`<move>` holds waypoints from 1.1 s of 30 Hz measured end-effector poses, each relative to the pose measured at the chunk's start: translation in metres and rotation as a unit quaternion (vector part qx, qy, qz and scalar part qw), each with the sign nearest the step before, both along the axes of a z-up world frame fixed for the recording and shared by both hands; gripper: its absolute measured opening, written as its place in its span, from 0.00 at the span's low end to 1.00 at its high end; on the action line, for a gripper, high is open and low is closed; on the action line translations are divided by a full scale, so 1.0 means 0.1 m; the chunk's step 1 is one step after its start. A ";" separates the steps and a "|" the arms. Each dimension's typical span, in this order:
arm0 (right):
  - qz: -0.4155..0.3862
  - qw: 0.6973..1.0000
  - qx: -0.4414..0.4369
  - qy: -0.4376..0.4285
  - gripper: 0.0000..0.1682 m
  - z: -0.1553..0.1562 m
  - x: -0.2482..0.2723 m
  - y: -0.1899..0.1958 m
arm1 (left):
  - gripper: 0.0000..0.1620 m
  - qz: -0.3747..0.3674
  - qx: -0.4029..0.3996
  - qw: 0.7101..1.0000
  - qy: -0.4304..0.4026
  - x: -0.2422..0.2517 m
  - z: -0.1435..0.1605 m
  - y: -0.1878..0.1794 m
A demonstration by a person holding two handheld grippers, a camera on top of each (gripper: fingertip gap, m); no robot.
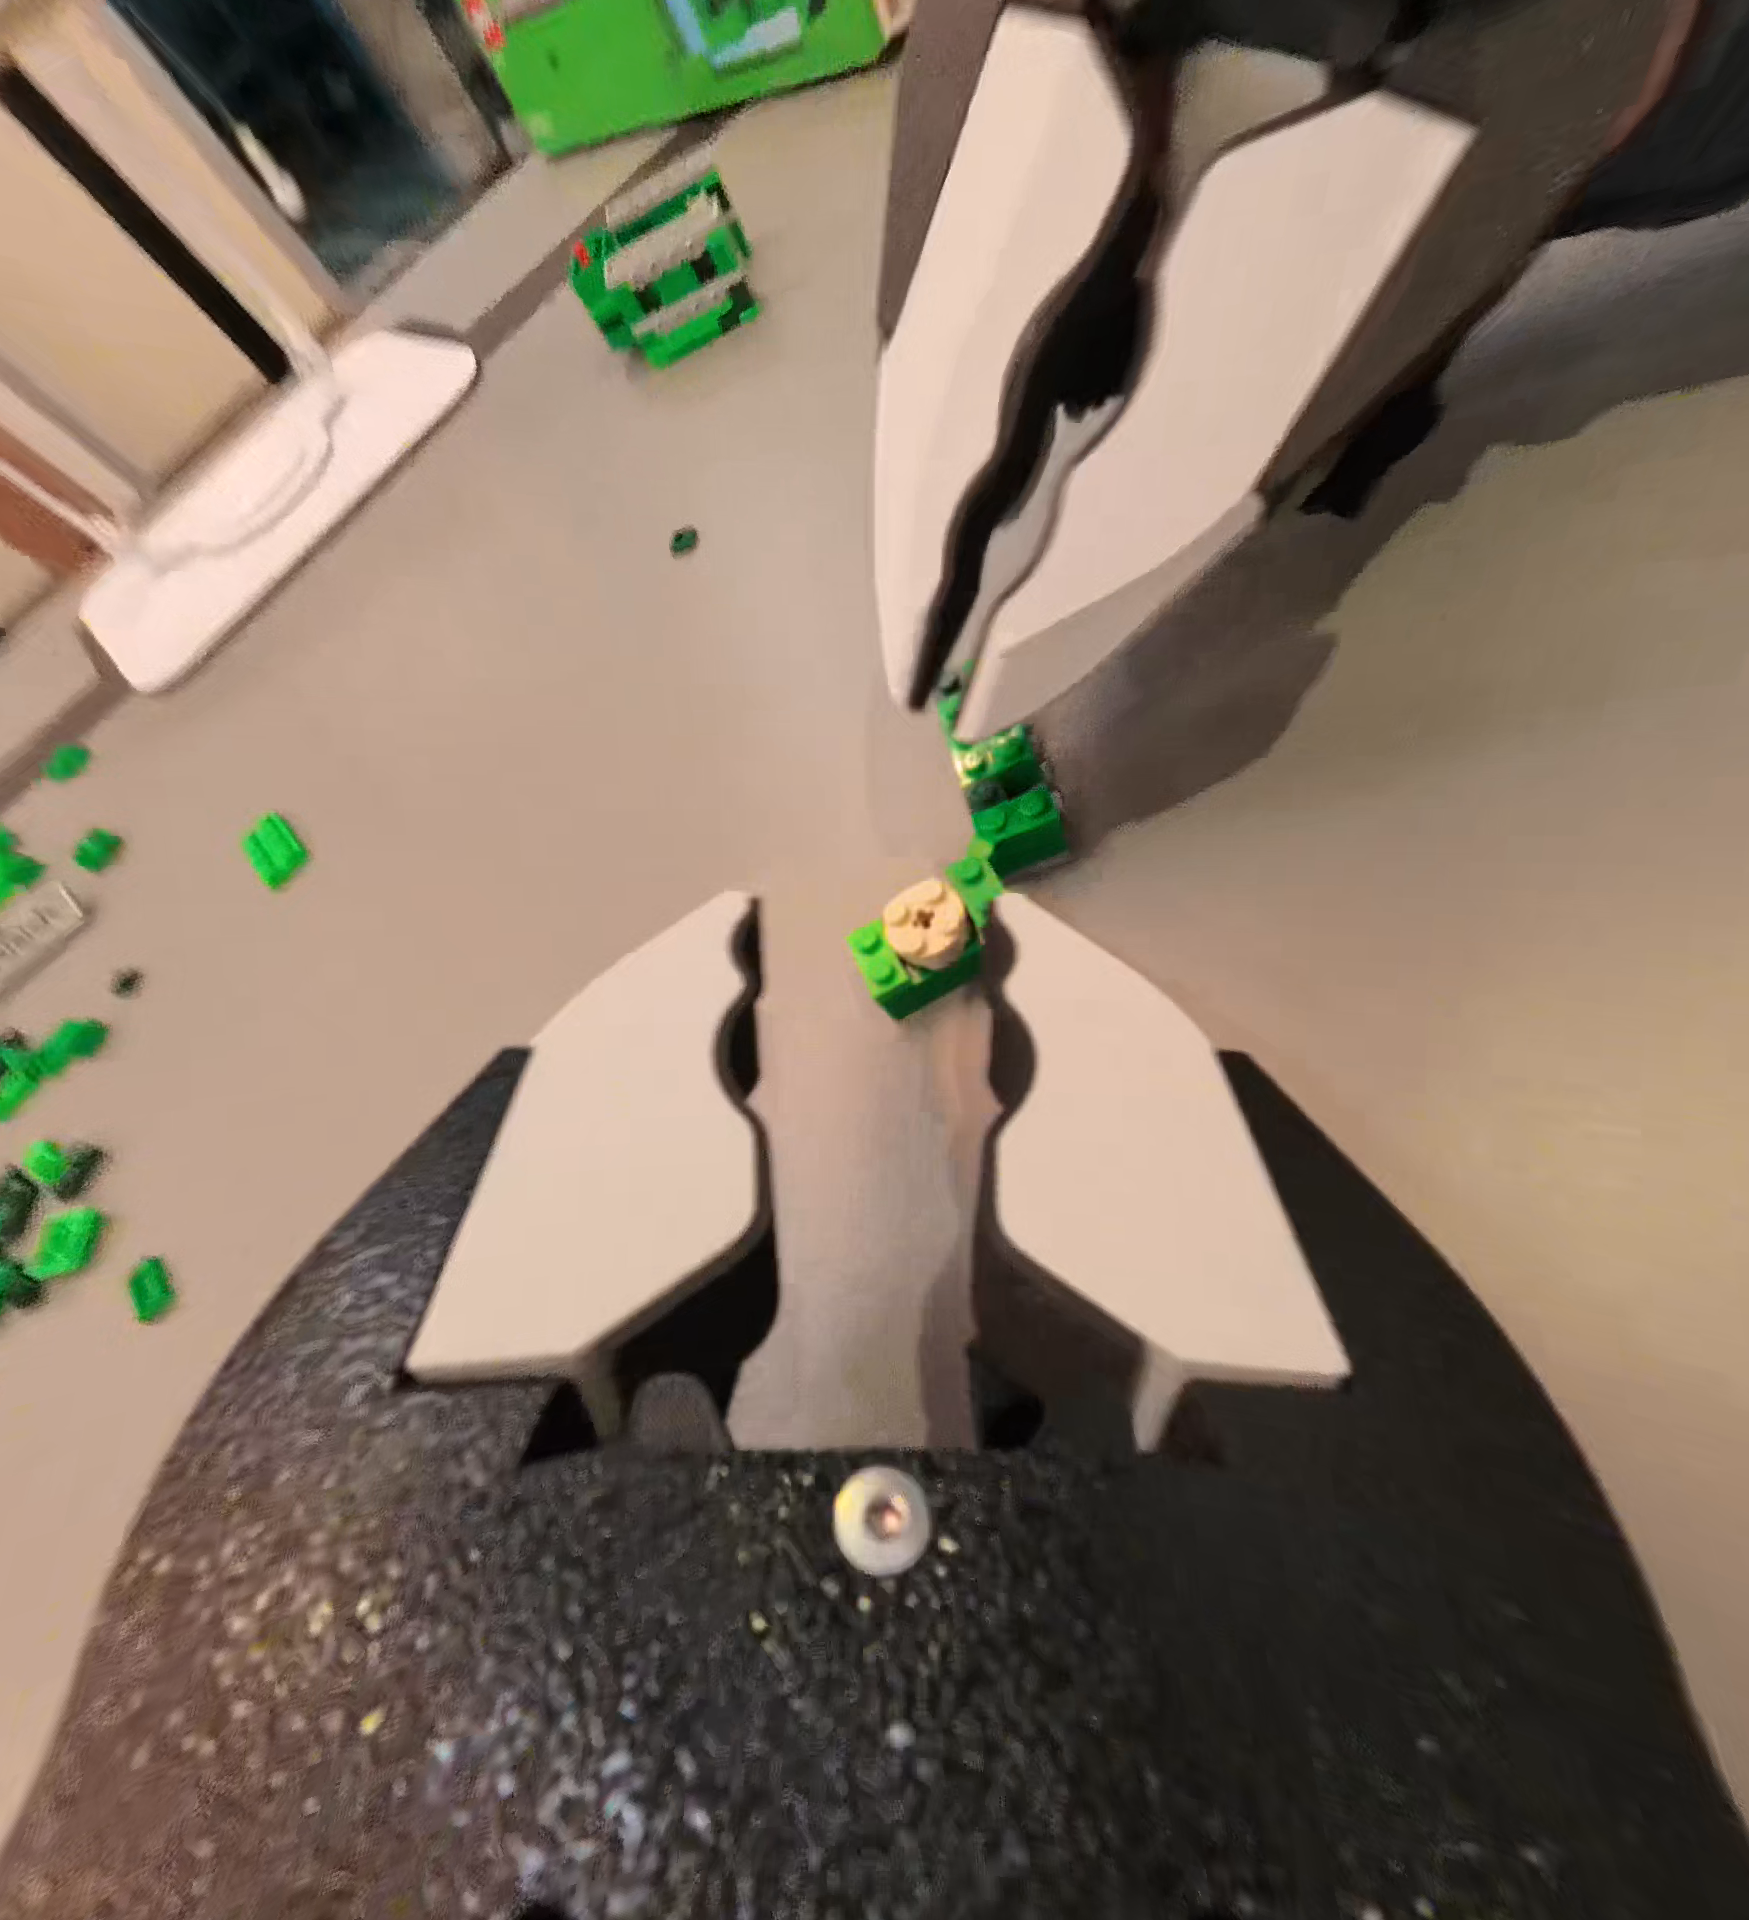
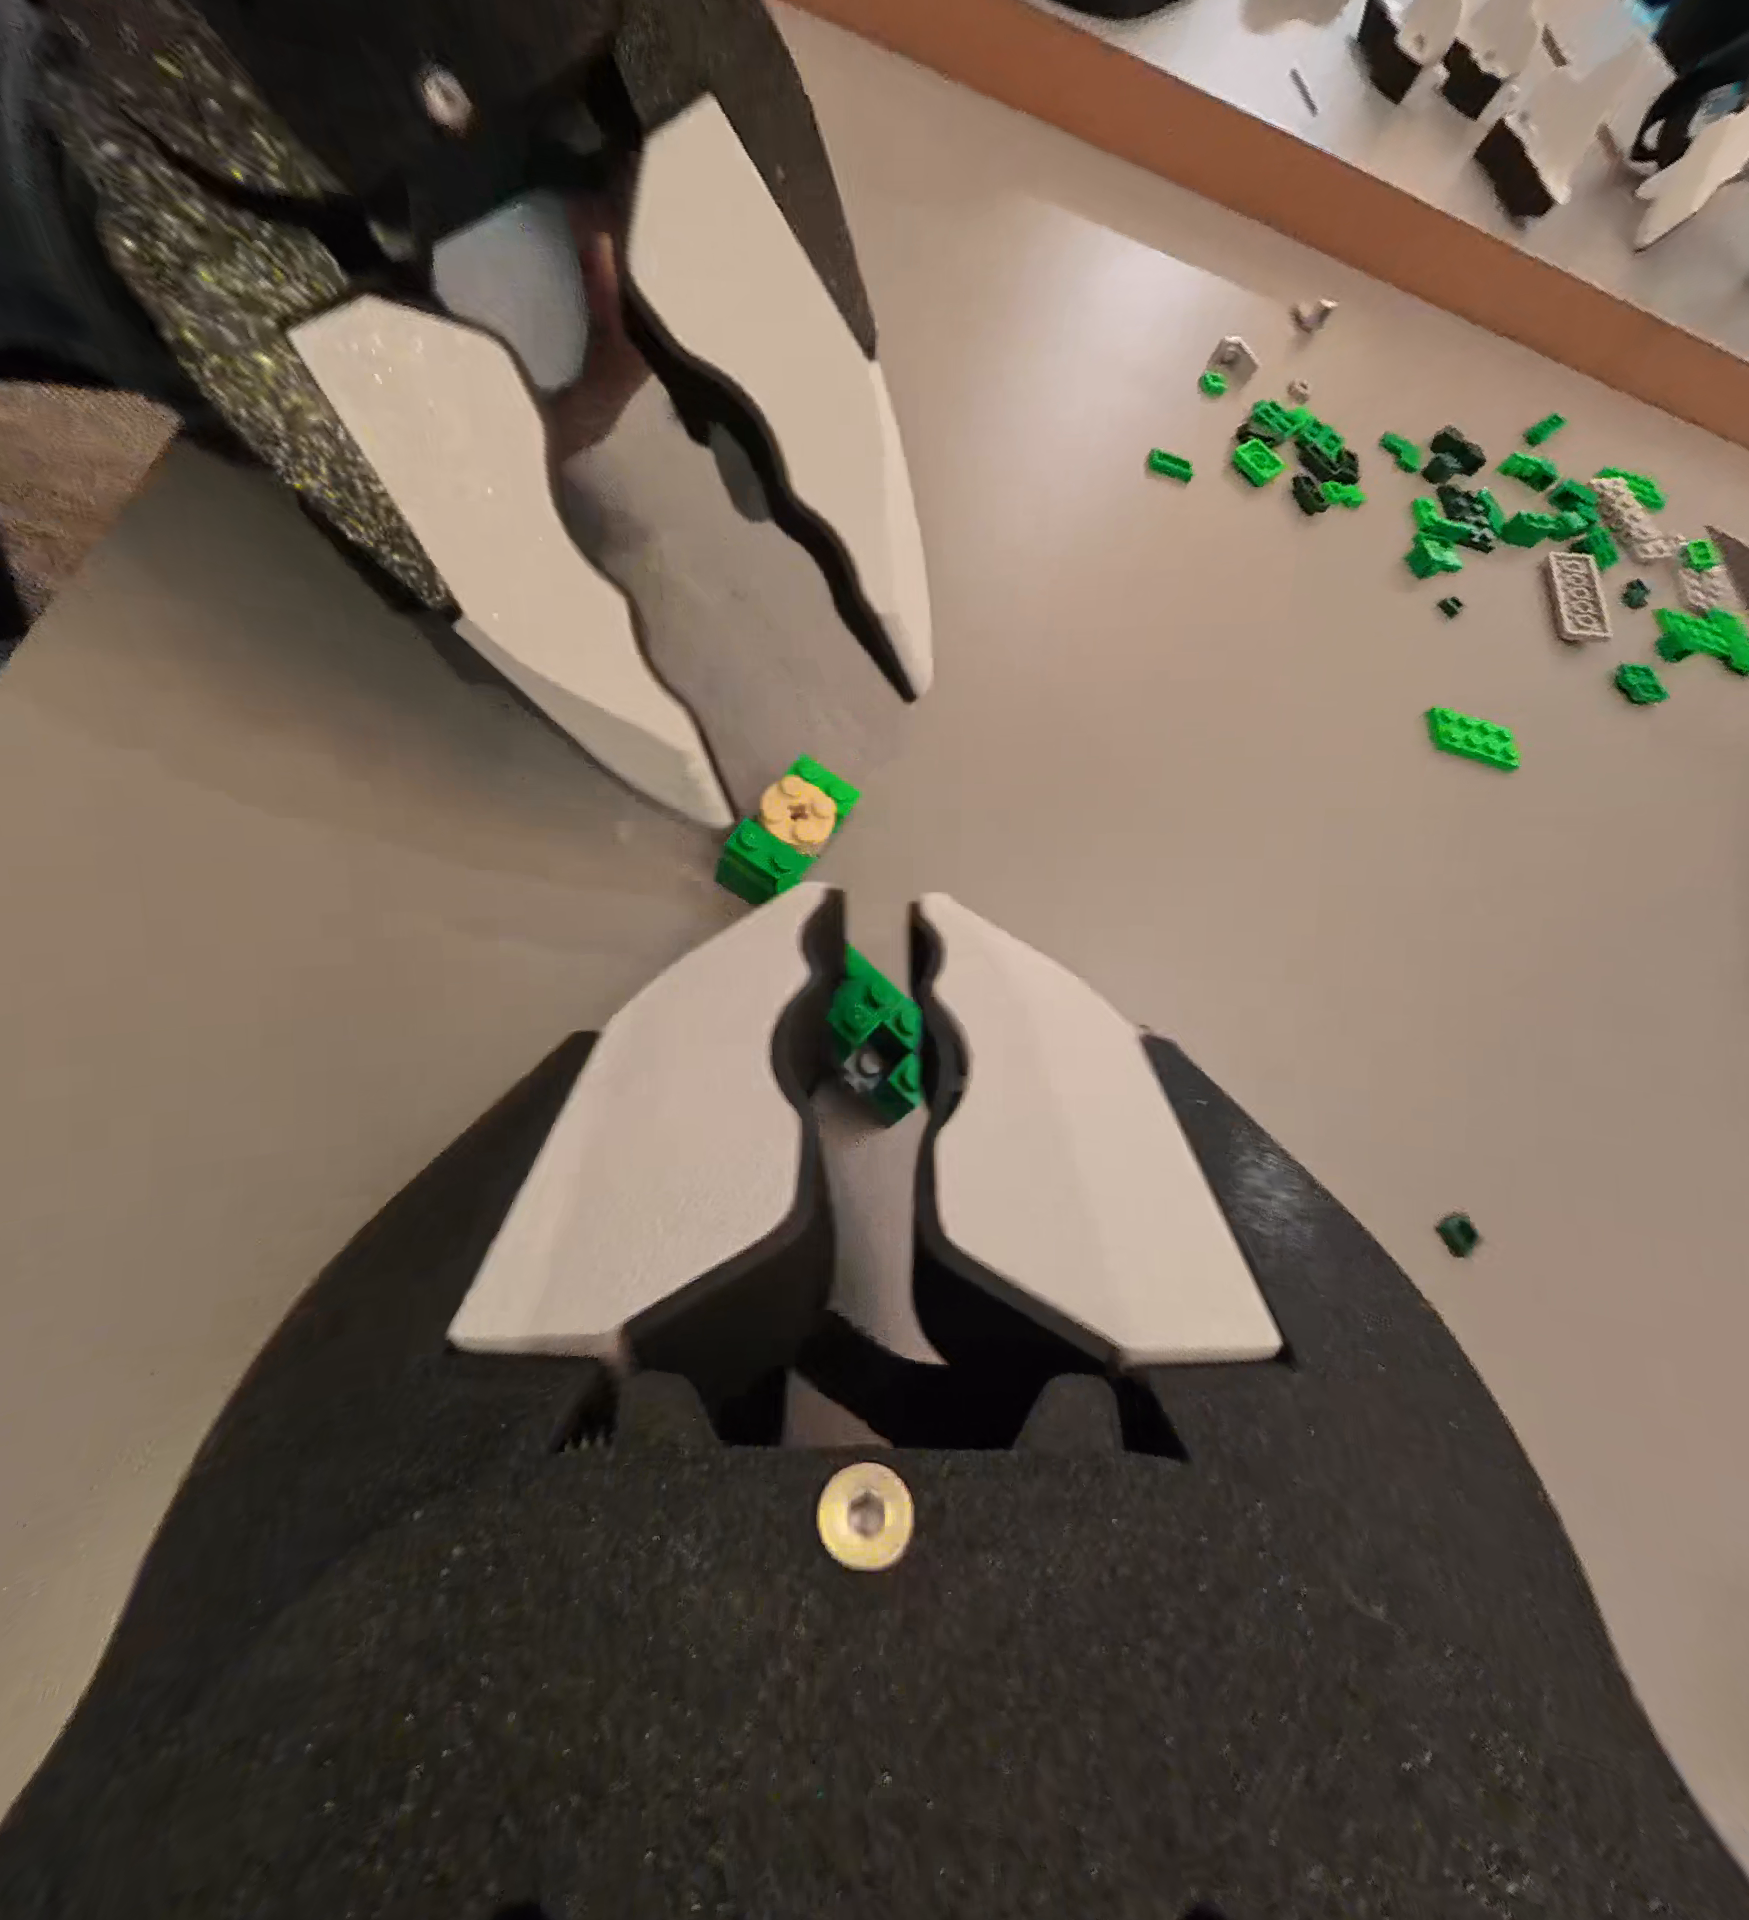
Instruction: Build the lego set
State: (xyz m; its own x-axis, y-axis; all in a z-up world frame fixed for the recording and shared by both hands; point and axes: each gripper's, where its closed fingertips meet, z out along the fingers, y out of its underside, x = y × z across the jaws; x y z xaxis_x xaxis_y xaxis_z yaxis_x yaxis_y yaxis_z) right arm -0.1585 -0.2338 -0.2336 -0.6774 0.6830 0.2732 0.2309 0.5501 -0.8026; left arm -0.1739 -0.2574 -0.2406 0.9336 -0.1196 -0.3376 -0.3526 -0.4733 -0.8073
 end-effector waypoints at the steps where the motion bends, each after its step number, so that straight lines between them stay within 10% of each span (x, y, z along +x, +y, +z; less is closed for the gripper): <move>1: 0.003 1.000 -0.012 -0.013 0.14 0.00 0.02 0.01 | 0.32 0.008 -0.016 1.000 -0.024 -0.01 -0.05 -0.01; 9: -0.049 0.995 -0.037 -0.082 0.37 -0.07 0.04 0.02 | 0.40 0.043 -0.079 0.992 -0.092 0.00 -0.21 0.01; 20: -0.126 0.983 -0.018 -0.134 0.29 -0.27 0.03 0.06 | 0.22 0.033 -0.091 0.989 -0.108 0.03 -0.23 0.07; 33: 0.086 0.988 0.029 -0.126 0.13 -0.28 0.19 -0.15 | 0.21 -0.091 -0.127 0.983 -0.099 0.14 -0.24 0.08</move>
